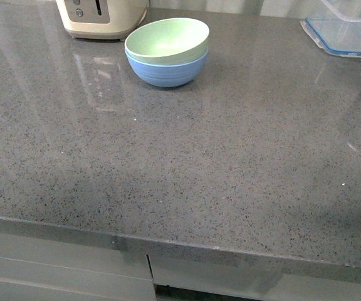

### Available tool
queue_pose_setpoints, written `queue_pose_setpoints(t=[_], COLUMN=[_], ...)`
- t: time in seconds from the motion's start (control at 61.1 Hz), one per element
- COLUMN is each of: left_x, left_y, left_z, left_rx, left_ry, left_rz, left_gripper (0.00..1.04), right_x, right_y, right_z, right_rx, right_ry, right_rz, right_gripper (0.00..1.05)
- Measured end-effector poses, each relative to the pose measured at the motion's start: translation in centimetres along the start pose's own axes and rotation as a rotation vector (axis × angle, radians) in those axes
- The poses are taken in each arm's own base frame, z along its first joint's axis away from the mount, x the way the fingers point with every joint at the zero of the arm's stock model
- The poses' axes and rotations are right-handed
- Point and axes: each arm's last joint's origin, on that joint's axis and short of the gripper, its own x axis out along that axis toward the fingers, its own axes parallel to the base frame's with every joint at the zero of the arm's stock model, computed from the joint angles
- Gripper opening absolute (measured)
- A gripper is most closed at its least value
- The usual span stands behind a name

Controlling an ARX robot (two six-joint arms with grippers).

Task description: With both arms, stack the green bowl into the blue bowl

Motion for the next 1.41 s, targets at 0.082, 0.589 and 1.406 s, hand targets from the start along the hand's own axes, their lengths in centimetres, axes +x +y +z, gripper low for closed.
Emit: queue_pose_setpoints(t=[0.082, 0.589, 1.406], left_x=[0.0, 0.0, 0.0], left_y=[0.0, 0.0, 0.0], left_z=[0.0, 0.0, 0.0], left_rx=[0.0, 0.0, 0.0], left_ry=[0.0, 0.0, 0.0], left_rz=[0.0, 0.0, 0.0], left_gripper=[0.98, 0.98, 0.98], right_x=[-0.3, -1.5, -2.7], right_y=[0.0, 0.0, 0.0], right_z=[0.1, 0.1, -0.2], right_rx=[0.0, 0.0, 0.0], right_ry=[-0.002, -0.006, 0.001], right_rz=[0.0, 0.0, 0.001], right_gripper=[0.01, 0.01, 0.92])
